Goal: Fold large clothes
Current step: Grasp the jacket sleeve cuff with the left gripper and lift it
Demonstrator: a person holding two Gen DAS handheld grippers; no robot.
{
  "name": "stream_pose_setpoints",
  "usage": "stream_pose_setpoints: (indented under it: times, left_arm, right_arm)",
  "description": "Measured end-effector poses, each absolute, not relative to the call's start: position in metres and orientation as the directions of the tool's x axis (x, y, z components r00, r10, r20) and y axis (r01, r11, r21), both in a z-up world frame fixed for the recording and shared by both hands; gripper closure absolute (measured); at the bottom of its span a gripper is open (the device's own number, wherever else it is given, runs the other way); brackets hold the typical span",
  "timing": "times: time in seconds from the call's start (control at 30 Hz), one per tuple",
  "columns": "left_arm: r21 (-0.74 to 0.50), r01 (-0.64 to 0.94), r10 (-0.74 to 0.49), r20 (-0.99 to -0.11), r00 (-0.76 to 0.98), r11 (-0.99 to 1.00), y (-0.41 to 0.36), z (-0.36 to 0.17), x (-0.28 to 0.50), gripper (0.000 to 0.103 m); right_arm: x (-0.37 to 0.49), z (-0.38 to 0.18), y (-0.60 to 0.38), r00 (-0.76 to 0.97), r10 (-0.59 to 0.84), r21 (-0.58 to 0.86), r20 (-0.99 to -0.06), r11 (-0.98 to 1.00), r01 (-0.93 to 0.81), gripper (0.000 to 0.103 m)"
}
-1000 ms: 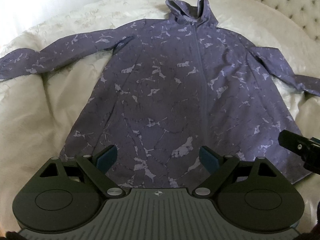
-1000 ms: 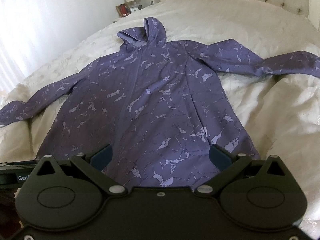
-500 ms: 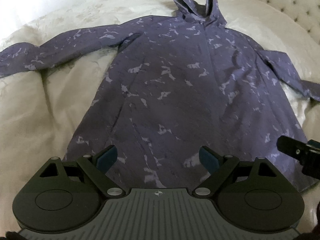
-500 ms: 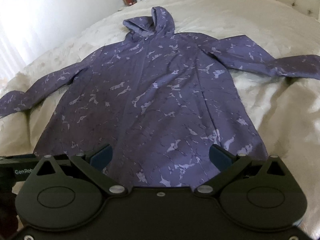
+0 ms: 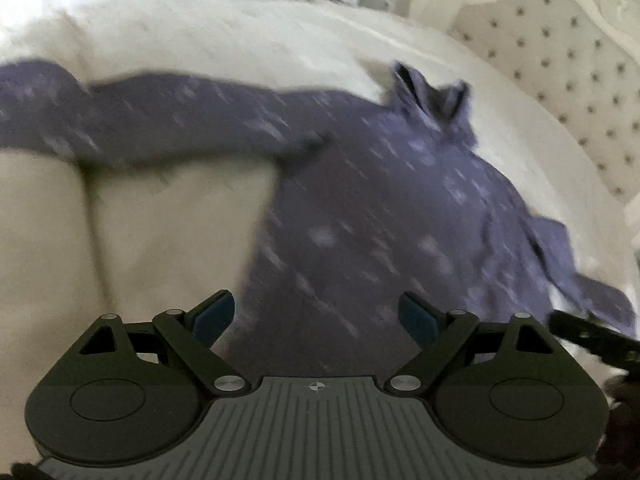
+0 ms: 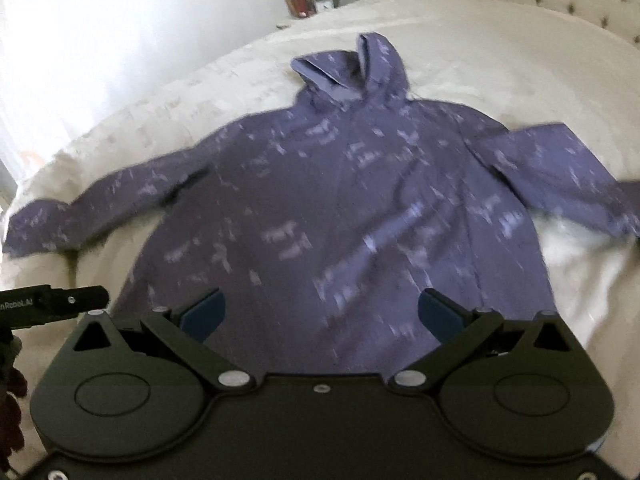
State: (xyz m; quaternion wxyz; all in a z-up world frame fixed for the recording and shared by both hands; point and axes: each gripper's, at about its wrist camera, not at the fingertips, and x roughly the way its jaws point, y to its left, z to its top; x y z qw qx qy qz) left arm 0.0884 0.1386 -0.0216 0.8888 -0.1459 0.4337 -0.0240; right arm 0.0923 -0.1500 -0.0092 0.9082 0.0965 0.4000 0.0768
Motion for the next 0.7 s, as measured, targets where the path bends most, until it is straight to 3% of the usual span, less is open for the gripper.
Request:
stream_pose_setpoints:
  times: [0.17, 0.5, 0.7]
  left_arm:
    - [-0.156, -0.171, -0.003, -0.746, 0.666, 0.973, 0.185, -0.009, 0.107, 0.013]
    - [-0.055, -0.405, 0.226, -0.758, 0.612, 0.913, 0.296, -0.023, 0.127, 0.013]
    - [-0.141, -0.491, 0.238, -0.740, 0.629, 0.860, 0.344, -0.031, 0.125, 0.013]
  right_arm:
    - [0.125, -0.007, -0.142, 0.671, 0.263, 0.283, -0.694, 0.956, -0.081, 0.001]
    - [0.166, -0.018, -0.112, 0.646, 0.321, 0.321, -0.692, 0.939, -0.122, 0.001]
    - [0.177, -0.028, -0.096, 0.618, 0.345, 0.322, -0.706, 0.934, -0.154, 0.001]
